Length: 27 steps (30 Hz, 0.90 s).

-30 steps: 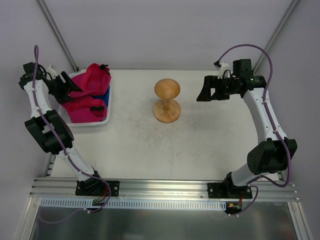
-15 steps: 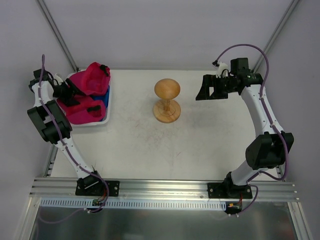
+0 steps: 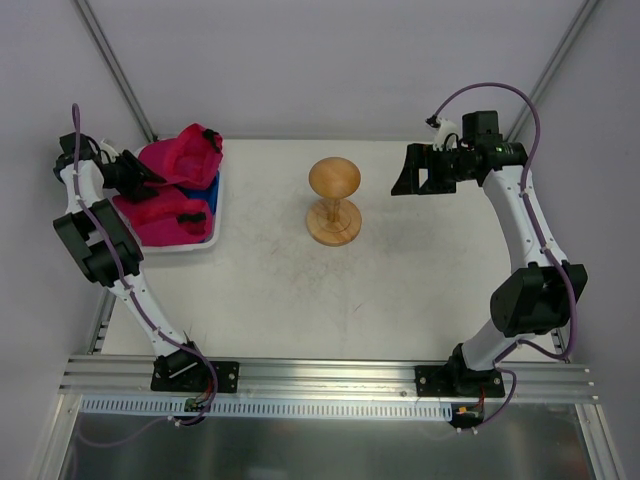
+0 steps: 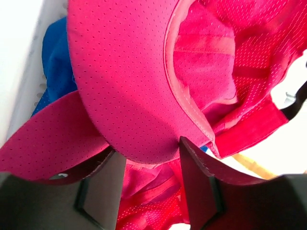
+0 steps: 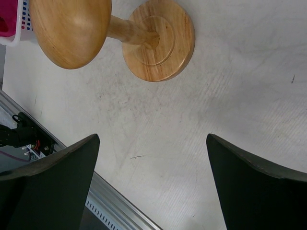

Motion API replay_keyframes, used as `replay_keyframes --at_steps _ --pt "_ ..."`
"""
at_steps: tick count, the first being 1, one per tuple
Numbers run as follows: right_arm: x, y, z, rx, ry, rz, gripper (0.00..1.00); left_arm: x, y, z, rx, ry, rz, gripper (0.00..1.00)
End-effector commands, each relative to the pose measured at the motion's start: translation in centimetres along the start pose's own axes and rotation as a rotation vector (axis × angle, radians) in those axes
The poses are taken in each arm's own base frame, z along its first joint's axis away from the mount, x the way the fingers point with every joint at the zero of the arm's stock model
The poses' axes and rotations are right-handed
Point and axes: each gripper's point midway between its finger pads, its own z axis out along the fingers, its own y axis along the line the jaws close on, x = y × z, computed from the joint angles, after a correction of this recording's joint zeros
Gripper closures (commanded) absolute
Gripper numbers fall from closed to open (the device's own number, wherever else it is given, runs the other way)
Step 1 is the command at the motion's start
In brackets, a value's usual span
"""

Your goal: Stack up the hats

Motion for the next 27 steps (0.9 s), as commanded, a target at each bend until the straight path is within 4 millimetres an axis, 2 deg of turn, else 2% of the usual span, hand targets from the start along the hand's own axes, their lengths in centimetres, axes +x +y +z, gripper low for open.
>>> replay_keyframes --at_steps 1,7,14,18,20,22,25,27 --pt "-0.8 0.6 -0.3 -0.019 -0.015 0.004 0.01 -2.1 -2.7 -2.5 0.051 -0.095 0.008 0.55" --pt "-0.9 0.4 0.2 -0.024 -0.004 0.013 0.00 -2.5 -2.8 -2.1 0.053 -0.104 -0.027 0.57" --pt "-0.6 0.1 1.6 -0.031 0.028 0.015 0.01 -3.3 -3.7 -3.4 0.029 -0.167 -0.063 0.78" --pt "-0.3 0.4 2.2 -0.037 0.046 -0.004 0.00 -3.5 -3.8 -3.4 0.029 -0.174 -0.059 0.88" --pt "-0.2 0.4 2.2 -0.031 0.050 -0.010 0.00 -3.4 -4.4 -3.6 0.055 -0.163 -0.045 0.99" --pt "-0.4 0.1 1.9 -0.010 0.044 -0.033 0.01 -3.2 -5.0 -3.9 0.082 -0.157 -0.034 1.00" --pt "-0.2 -0.5 1.1 0.028 0.043 -0.094 0.01 -3.1 -8.3 -5.8 0.173 -0.164 0.040 1.00" --pt "0.1 -1.0 0.5 0.058 0.048 -0.125 0.01 -3.0 -11.5 -7.4 0.251 -0.175 0.131 1.00"
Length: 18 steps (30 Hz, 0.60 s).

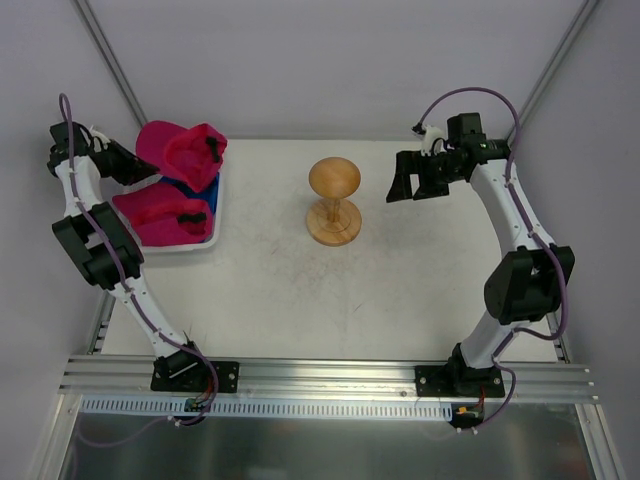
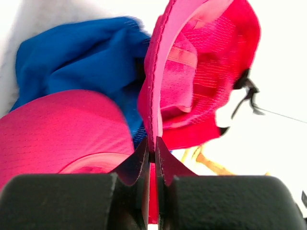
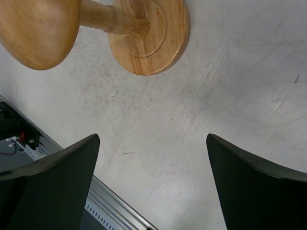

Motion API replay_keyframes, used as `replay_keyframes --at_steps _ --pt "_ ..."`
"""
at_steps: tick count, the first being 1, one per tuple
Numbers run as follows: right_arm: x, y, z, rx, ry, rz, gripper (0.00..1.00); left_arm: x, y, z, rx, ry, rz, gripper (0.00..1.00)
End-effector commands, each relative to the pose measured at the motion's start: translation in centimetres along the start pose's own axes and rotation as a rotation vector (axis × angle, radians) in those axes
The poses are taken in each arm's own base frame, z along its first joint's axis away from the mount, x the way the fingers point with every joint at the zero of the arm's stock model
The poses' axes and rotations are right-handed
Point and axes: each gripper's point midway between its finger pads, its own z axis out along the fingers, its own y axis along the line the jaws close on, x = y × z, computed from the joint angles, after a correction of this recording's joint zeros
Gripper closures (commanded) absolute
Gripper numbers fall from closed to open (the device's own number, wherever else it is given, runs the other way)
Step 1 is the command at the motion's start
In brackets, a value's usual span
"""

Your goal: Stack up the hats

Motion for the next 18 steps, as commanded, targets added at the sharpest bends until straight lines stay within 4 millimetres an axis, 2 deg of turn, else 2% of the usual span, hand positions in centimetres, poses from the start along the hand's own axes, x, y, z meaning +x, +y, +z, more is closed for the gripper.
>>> replay_keyframes --at_steps 1,2,4,5,7,9,10,11,13,14,16,17,18 --pt "-0.6 -0.8 -2.9 0.080 -0.041 -0.099 0.00 -0.7 -10.1 -5.8 0.212 -0.091 0.246 1.00" --pt "-0.5 -0.9 -3.6 0.094 -0.053 -0.119 0.00 -0.6 -12.3 -7.5 0.248 -0.125 0.345 1.00" --pt "-0.6 -2.1 -4.6 0.116 -0.074 -0.107 0.00 0.7 -15.2 -8.6 0.297 -0.137 0.467 1.00" --pt "-0.6 -2.2 -5.0 0.119 -0.083 -0.102 0.00 1.3 -16.9 -10.0 0.325 -0.165 0.571 1.00" --pt "-0.9 -2.5 -6.4 0.119 -0.122 -0.088 0.00 3.6 -20.1 -11.5 0.388 -0.173 0.706 1.00" --pt "-1.2 -2.1 -7.6 0.114 -0.155 -0.089 0.00 5.2 -22.0 -12.1 0.423 -0.192 0.867 1.00" --pt "-1.3 -1.9 -7.8 0.109 -0.164 -0.092 0.00 7.0 -23.6 -11.9 0.453 -0.184 0.942 1.00" --pt "-1.4 -1.7 -8.0 0.109 -0.171 -0.096 0.00 8.1 -24.7 -12.6 0.469 -0.210 1.052 1.00" --pt "-1.3 -1.4 -8.5 0.112 -0.182 -0.107 0.00 9.8 -26.2 -12.7 0.469 -0.238 1.167 1.00" --pt "-1.2 -1.2 -8.7 0.113 -0.184 -0.110 0.01 11.9 -27.5 -12.6 0.493 -0.244 1.273 1.00" --pt "-0.9 -1.1 -8.9 0.118 -0.186 -0.111 0.01 12.9 -28.3 -12.1 0.462 -0.276 1.360 1.00" --pt "-0.9 -1.1 -9.0 0.118 -0.188 -0.109 0.01 14.5 -29.2 -11.7 0.482 -0.280 1.432 1.00" --pt "-0.9 -1.0 -9.0 0.116 -0.190 -0.108 0.00 14.9 -29.5 -11.4 0.478 -0.284 1.458 1.00"
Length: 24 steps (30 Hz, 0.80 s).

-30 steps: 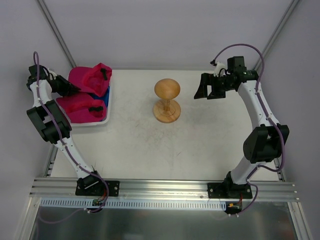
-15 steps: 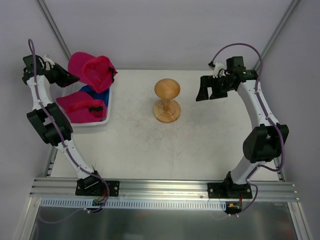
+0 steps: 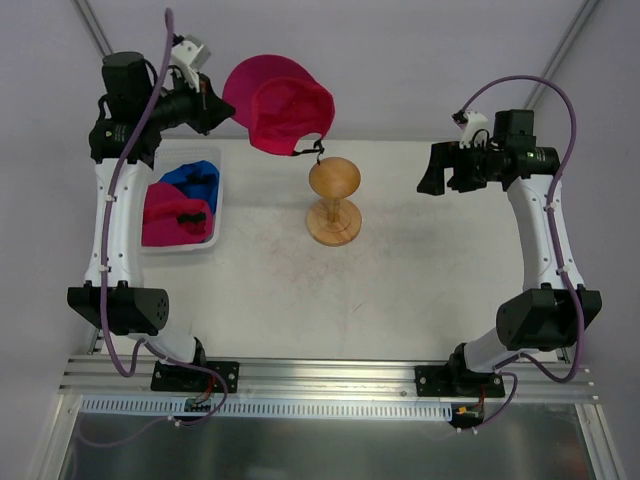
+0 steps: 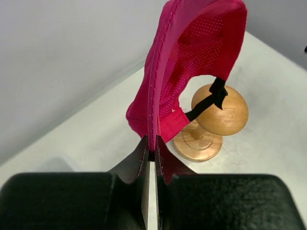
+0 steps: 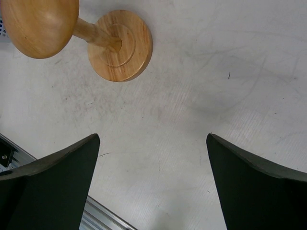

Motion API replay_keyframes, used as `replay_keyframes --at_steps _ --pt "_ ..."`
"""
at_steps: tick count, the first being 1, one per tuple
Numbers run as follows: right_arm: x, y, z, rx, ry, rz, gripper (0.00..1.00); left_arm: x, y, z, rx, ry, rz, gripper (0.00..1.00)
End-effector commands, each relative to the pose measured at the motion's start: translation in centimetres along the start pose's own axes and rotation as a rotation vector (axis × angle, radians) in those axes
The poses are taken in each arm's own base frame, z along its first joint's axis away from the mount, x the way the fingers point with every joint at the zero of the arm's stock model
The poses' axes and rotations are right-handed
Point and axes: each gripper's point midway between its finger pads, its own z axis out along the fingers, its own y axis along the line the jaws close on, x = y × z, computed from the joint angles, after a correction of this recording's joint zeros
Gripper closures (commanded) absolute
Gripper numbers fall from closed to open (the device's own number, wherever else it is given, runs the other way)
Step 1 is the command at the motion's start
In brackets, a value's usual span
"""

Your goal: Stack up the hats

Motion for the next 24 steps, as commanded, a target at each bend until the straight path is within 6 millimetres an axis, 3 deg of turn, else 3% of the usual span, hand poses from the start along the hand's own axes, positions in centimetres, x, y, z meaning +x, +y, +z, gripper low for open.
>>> replay_keyframes --at_steps 1,3,6,13,20,24 --pt "0.1 1.4 -1.2 -0.028 -0.022 -0.018 0.01 0.4 0.5 1.4 -0.052 0.018 0.247 1.00" --pt "0.1 0.9 -1.7 -0.016 -0.033 -0.002 0.00 0.7 -1.0 2.9 -0.048 0.031 0.304 1.00" --pt "0.3 0.8 -2.0 -0.010 -0.037 -0.001 0.00 1.1 -1.5 4.4 -0.083 0.052 0.371 1.00" --pt "0.7 0.9 -2.2 -0.018 -0.038 0.012 0.01 1.1 0.1 6.9 -0.250 0.053 0.422 1.00" --pt "0.9 0.9 -2.4 -0.015 -0.039 0.011 0.00 4.8 -3.4 9.6 -0.163 0.111 0.426 1.00" --pt "1.2 0.8 -2.5 -0.013 -0.039 0.016 0.01 7.6 -6.8 10.3 -0.071 0.148 0.433 1.00"
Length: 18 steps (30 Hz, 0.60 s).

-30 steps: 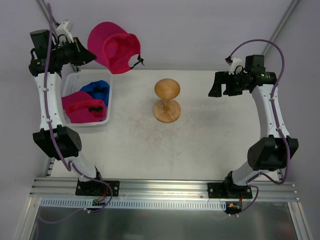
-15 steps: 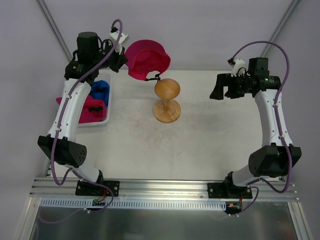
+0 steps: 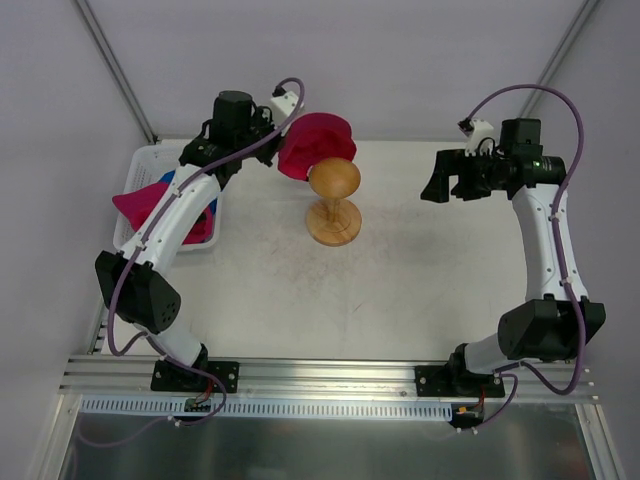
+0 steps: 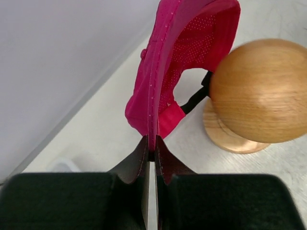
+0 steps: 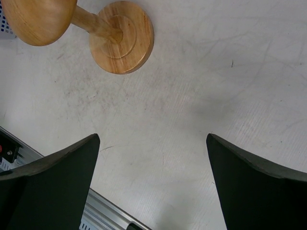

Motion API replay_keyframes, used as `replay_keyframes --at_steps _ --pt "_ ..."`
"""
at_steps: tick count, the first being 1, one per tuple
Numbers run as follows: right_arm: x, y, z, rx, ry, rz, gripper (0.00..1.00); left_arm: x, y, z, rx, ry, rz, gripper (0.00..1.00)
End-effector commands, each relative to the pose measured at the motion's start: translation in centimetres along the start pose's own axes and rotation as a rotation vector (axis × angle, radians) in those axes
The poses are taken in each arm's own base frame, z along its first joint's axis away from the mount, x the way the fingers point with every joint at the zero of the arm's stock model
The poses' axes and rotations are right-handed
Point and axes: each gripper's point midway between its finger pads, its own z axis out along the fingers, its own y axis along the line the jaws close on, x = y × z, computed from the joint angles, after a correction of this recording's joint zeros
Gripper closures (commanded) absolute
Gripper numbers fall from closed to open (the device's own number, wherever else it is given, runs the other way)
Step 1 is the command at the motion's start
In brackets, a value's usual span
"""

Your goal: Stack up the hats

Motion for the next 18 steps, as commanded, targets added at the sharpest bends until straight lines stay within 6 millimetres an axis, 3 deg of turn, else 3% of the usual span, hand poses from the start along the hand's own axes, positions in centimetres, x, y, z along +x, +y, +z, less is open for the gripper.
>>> replay_keyframes --at_steps 1,5,18 --pt "-0.1 0.7 -1.3 -0.010 -0.032 -0.006 0.01 -1.5 -2.4 -0.9 0.031 -0.059 0.057 1.00" --pt "0.4 0.5 -1.5 -0.004 -0.032 0.000 0.01 -0.3 -5.3 -1.6 0.093 -0.062 0.064 1.00" --pt "1.7 0.2 -2.4 0.009 -0.040 0.011 0.01 -0.4 -11.0 -5.0 0.192 -0.251 0.222 1.00"
